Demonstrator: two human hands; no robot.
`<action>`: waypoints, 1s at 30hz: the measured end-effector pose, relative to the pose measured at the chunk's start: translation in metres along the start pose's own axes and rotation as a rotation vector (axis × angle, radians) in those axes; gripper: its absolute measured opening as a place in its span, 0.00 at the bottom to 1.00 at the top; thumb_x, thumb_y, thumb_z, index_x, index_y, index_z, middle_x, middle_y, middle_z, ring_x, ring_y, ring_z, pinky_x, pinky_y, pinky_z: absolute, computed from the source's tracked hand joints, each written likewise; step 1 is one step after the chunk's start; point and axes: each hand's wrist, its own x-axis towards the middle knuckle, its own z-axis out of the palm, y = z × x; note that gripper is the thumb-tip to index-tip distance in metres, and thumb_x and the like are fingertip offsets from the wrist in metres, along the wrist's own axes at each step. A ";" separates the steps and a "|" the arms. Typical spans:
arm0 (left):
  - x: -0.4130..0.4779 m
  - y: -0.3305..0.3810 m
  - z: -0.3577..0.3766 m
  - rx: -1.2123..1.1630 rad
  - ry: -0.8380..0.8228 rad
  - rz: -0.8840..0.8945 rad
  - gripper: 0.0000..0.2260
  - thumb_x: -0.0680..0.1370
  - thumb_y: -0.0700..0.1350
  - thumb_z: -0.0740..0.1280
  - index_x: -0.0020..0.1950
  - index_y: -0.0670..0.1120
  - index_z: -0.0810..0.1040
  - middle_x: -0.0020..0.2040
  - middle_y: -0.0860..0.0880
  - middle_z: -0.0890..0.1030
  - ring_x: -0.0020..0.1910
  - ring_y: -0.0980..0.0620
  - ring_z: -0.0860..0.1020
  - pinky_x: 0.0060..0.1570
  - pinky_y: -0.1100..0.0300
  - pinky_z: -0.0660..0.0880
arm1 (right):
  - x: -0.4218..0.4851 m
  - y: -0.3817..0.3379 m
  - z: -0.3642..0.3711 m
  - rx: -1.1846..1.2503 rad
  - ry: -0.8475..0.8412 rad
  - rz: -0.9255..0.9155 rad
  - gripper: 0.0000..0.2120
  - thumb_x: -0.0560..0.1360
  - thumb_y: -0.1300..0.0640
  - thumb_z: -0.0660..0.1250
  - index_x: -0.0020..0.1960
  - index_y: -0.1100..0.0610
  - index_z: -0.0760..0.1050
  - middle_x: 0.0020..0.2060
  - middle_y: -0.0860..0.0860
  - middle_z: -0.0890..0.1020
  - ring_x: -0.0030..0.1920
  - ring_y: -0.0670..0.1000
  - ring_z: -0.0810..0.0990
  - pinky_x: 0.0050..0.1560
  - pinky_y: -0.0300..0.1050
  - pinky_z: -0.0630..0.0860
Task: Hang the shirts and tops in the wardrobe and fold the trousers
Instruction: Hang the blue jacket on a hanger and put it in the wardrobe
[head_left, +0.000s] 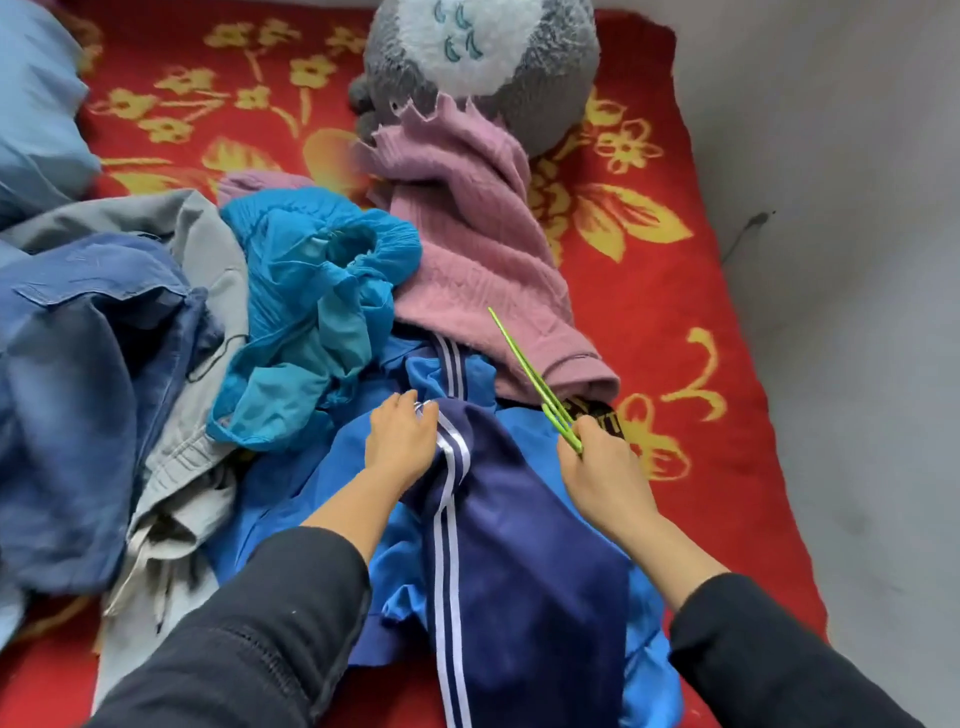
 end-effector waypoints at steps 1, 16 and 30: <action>0.008 0.002 0.003 0.024 -0.033 -0.034 0.17 0.81 0.49 0.55 0.65 0.42 0.71 0.66 0.42 0.72 0.67 0.40 0.65 0.61 0.48 0.64 | 0.005 0.004 0.003 0.012 -0.012 -0.003 0.08 0.81 0.55 0.56 0.44 0.57 0.64 0.47 0.65 0.80 0.49 0.68 0.76 0.40 0.54 0.63; -0.084 -0.055 -0.017 -0.128 0.010 0.236 0.09 0.68 0.32 0.69 0.44 0.42 0.85 0.59 0.44 0.74 0.61 0.46 0.66 0.59 0.62 0.62 | 0.013 -0.021 0.028 0.209 -0.077 -0.156 0.10 0.79 0.54 0.62 0.41 0.55 0.66 0.37 0.59 0.78 0.41 0.64 0.74 0.40 0.55 0.70; -0.146 -0.059 -0.047 -0.525 -0.678 -0.015 0.12 0.67 0.52 0.71 0.49 0.59 0.81 0.47 0.59 0.83 0.50 0.62 0.78 0.57 0.62 0.73 | -0.008 -0.072 0.062 0.124 -0.243 0.056 0.07 0.73 0.58 0.63 0.37 0.57 0.69 0.46 0.61 0.80 0.50 0.63 0.76 0.42 0.48 0.67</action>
